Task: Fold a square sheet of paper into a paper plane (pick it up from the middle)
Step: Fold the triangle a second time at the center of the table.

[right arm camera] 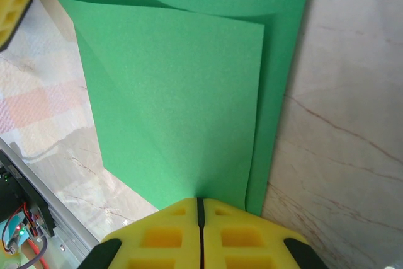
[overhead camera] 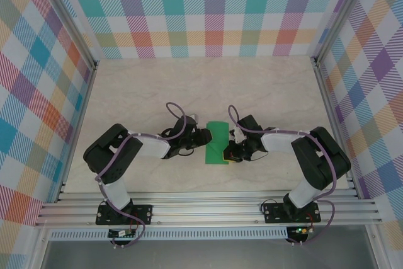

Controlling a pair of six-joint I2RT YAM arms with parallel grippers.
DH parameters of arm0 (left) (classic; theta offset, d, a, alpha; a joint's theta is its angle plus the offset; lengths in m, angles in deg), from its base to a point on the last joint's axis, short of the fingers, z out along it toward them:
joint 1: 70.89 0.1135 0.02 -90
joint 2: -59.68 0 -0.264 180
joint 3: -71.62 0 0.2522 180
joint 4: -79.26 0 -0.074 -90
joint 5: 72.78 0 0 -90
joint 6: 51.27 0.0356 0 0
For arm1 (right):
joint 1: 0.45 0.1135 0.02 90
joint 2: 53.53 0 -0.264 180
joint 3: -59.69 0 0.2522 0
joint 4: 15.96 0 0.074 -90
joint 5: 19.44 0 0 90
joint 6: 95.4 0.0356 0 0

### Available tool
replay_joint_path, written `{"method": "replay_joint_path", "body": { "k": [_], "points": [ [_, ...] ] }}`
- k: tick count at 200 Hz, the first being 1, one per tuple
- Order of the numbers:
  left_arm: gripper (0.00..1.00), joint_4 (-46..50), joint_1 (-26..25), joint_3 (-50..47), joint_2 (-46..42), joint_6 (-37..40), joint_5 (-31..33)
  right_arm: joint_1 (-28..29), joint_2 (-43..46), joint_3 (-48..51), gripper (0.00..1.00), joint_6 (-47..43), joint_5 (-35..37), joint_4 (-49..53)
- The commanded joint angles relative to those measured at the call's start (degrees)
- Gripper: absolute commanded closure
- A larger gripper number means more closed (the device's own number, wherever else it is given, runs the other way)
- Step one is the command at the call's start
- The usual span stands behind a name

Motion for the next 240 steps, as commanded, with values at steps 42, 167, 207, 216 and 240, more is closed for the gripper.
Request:
{"method": "replay_joint_path", "body": {
  "k": [42, 167, 207, 216, 240],
  "points": [
    [0.61, 5.10, 0.14, -0.51, -8.42, 1.41, -1.06, -0.19, -0.87, 0.79, 0.93, -0.73, 1.76, 5.53],
    [0.87, 11.81, -4.83, 7.95, 3.80, -2.15, -2.32, -0.20, 2.95, -2.26, 0.91, -0.39, -2.08, 5.85],
    [0.87, 10.92, -4.85, 7.07, 4.06, -2.38, -2.73, 0.57, 3.05, -5.65, 0.90, 0.16, -3.30, 5.80],
    [0.87, 10.74, -4.89, 7.04, 4.08, -2.48, -2.74, 0.93, 2.38, -6.51, 0.89, 0.31, -2.89, 5.78],
    [0.87, 10.60, -4.87, 7.10, 3.95, -2.58, -2.82, 1.88, -0.86, -8.86, 0.89, 0.31, -2.52, 5.88]
  ]
}}
